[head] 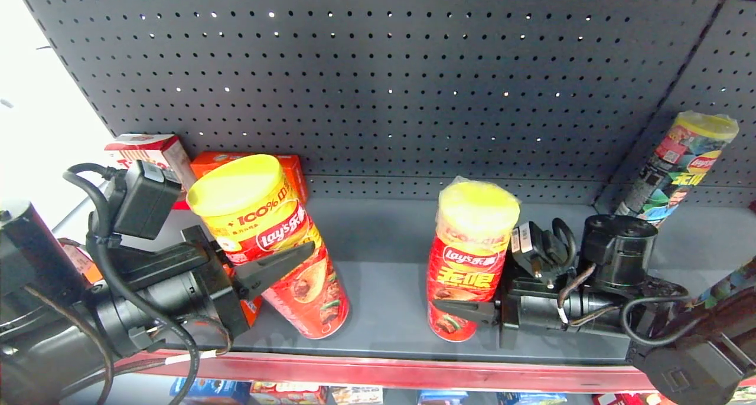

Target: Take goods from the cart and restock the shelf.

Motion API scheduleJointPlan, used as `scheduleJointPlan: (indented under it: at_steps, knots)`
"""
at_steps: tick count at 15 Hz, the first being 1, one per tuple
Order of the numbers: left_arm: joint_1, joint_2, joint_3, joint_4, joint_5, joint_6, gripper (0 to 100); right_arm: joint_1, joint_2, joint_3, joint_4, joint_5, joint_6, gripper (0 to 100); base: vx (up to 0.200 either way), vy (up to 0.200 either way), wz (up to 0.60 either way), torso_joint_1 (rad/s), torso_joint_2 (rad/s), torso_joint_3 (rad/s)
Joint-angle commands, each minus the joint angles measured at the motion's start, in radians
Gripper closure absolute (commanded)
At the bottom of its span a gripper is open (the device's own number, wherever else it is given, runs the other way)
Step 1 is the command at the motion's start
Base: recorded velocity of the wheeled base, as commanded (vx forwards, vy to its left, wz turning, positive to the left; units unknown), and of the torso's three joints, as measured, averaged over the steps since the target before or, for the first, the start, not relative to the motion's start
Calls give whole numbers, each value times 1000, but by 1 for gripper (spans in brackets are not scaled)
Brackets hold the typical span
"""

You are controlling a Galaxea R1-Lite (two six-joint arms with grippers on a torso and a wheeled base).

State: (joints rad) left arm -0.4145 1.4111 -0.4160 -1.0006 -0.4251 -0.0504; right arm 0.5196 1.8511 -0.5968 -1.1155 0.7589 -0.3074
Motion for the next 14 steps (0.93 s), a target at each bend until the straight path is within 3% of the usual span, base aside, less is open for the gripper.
scheduleJointPlan:
  at_steps: [1, 3, 4, 9, 14]
  knots:
    - [0, 2, 0, -1, 0, 0, 100, -3, 33, -3, -12, 0, 1, 100, 0, 0, 0, 0, 0, 0]
    - [0, 2, 2, -1, 0, 0, 100, -3, 43, -3, -20, 0, 1, 100, 0, 0, 0, 0, 0, 0]
    - [2, 0, 5, -3, 0, 0, 100, -3, 45, -5, -21, -1, 1, 0, 0, 0, 0, 0, 0, 0]
    - [0, 0, 6, -6, -1, 0, 100, -7, 10, 12, -44, -16, 2, 0, 0, 0, 0, 0, 0, 0]
    - [-1, -1, 8, -9, -3, 1, 100, -16, -174, 57, -6, -56, 22, 0, 0, 0, 0, 0, 0, 0]
